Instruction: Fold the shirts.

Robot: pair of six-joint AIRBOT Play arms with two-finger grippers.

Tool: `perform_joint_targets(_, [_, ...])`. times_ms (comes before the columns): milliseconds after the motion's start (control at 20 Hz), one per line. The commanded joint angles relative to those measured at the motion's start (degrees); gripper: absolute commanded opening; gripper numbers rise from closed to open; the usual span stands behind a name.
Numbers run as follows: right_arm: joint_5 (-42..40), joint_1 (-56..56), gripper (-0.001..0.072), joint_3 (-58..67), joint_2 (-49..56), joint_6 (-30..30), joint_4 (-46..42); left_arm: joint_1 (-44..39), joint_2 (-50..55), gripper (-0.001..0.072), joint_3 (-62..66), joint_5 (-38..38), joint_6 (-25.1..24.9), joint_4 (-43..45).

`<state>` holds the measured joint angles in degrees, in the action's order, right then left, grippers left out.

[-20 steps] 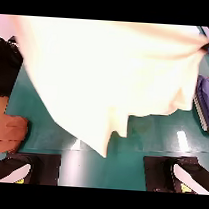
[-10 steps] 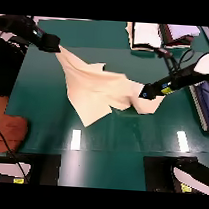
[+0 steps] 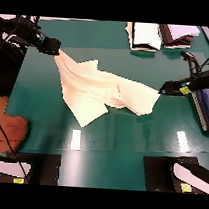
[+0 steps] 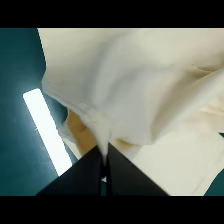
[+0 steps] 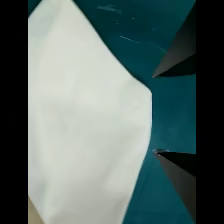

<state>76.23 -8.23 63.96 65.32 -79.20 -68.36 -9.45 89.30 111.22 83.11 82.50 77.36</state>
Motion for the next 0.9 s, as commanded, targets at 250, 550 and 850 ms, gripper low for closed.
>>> perform_joint_targets(250, [-10.99,-11.02,0.0507,-0.09,19.32,0.87,6.75,-0.04,0.04,0.0023,0.04,-0.02,0.04,0.15])
perform_joint_targets(550, [-17.25,-6.73,0.0477,-0.07,24.5,3.65,11.67,-0.04,0.04,0.0023,0.04,-0.17,0.04,-0.04])
perform_joint_targets(850, [-18.34,-2.25,0.0017,3.8,22.91,9.03,11.56,-0.04,-1.31,0.0022,0.09,-1.62,0.13,-0.09])
